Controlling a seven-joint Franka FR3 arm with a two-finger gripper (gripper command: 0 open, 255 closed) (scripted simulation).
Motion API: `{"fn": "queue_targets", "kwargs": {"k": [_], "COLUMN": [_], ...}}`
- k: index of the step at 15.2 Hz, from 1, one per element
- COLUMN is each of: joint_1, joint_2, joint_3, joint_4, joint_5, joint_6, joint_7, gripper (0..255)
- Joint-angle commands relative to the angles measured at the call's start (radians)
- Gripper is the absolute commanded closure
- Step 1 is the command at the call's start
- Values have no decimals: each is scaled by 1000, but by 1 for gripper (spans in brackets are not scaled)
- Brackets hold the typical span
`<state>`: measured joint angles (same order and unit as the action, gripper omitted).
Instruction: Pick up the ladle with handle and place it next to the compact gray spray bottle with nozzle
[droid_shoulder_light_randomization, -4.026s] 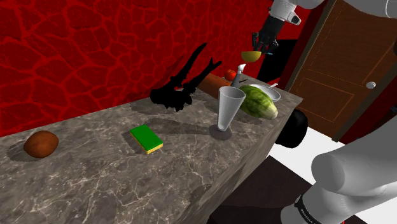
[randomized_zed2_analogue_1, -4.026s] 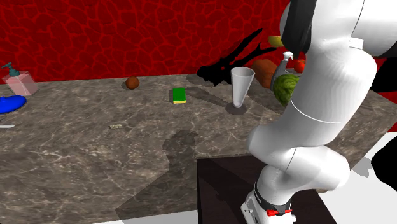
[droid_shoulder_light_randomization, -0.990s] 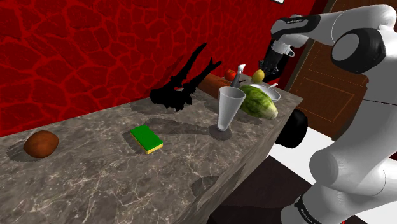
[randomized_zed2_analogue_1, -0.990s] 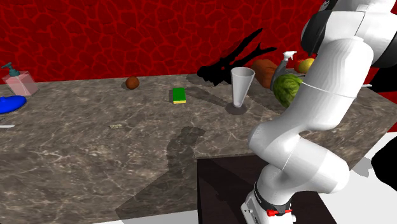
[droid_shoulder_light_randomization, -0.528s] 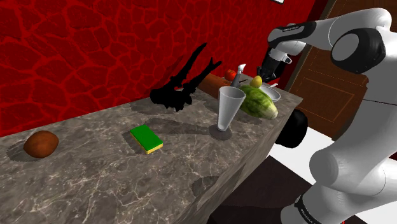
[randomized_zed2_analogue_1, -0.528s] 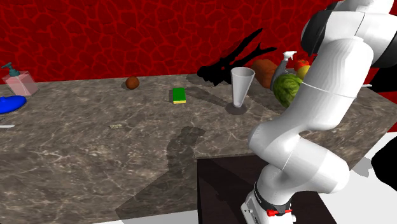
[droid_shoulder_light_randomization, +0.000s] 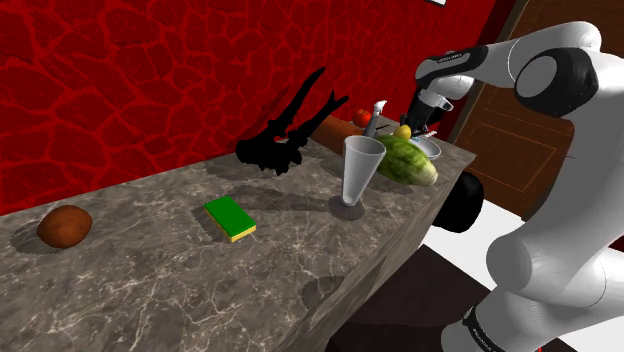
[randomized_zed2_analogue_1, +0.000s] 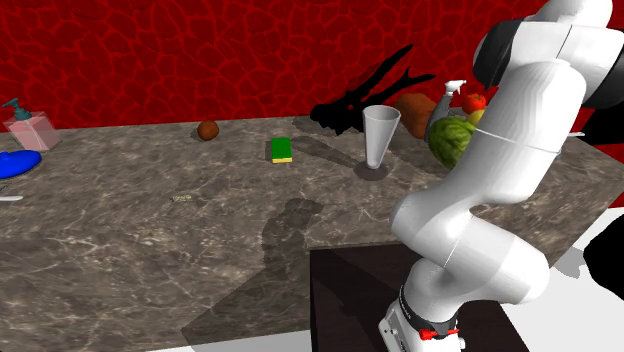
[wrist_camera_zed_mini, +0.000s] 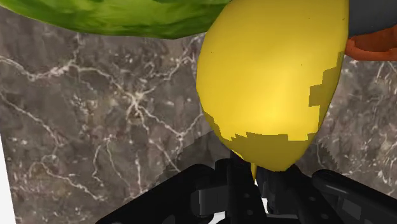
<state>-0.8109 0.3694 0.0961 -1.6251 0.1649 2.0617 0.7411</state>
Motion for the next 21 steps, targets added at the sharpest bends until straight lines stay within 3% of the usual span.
{"fn": "queue_targets", "kwargs": {"k": [1, 13, 20, 21], "joint_1": [1, 2, 2, 2], "joint_2": [6, 66, 66, 64], "joint_3": [1, 2, 2, 2], "joint_4": [-21, -93, -92, -94], "joint_5": [1, 8, 8, 9], "joint_6": [25, 155, 155, 155], "joint_7": [-3, -26, -26, -26], "gripper": [255, 255, 255, 0]}}
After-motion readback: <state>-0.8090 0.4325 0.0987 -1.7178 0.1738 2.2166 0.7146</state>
